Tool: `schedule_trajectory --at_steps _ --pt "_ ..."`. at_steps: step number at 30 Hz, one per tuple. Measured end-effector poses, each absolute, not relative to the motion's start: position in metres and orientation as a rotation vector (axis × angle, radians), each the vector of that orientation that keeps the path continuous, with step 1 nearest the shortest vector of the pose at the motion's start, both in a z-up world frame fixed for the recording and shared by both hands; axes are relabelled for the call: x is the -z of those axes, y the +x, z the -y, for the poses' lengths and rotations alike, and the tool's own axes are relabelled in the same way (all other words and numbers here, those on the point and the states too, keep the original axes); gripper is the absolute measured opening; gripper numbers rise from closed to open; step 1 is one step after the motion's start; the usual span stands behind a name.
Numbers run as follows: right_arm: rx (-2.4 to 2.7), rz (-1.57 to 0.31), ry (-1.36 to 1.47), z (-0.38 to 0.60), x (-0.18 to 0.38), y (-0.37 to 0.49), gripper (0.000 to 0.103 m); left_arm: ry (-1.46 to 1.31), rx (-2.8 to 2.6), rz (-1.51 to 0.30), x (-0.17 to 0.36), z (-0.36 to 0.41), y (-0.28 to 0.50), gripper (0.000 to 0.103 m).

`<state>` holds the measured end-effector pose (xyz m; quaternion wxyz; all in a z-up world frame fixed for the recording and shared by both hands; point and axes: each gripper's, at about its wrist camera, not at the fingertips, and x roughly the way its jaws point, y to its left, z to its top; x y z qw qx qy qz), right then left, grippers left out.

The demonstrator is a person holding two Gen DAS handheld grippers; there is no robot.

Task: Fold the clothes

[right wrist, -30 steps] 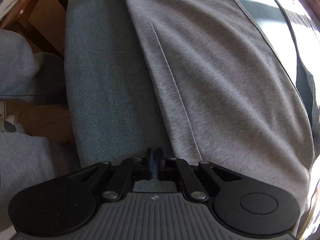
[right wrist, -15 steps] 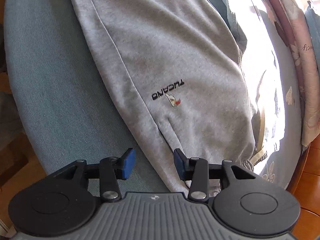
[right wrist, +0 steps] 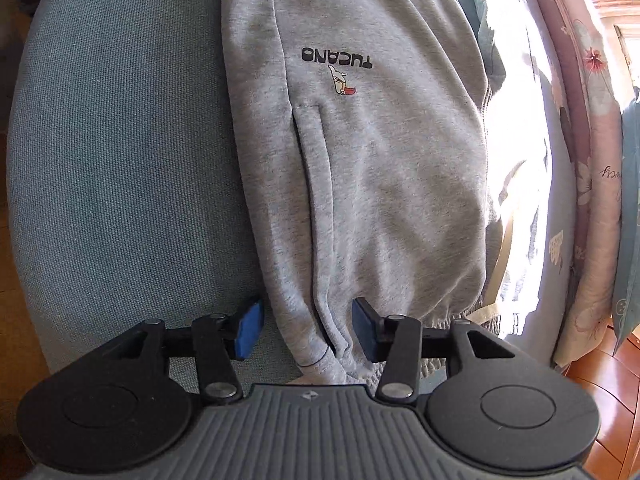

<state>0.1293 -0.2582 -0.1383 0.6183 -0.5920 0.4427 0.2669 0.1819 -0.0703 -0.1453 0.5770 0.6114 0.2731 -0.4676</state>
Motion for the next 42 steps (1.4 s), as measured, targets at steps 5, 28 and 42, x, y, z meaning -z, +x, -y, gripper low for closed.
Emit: schedule_trajectory --at_steps 5,28,42 --pt "-0.722 -1.077 -1.331 0.259 0.133 0.128 0.008 1.321 1.104 -0.813 0.136 0.051 0.170 0.000" --pt "-0.537 -1.237 -0.684 0.176 0.051 0.196 0.051 0.248 0.244 -1.317 0.086 -0.127 0.216 0.041" --pt "-0.631 -1.185 -0.409 0.003 0.043 0.235 0.053 -1.037 -0.568 -0.950 0.154 -0.390 0.149 0.042"
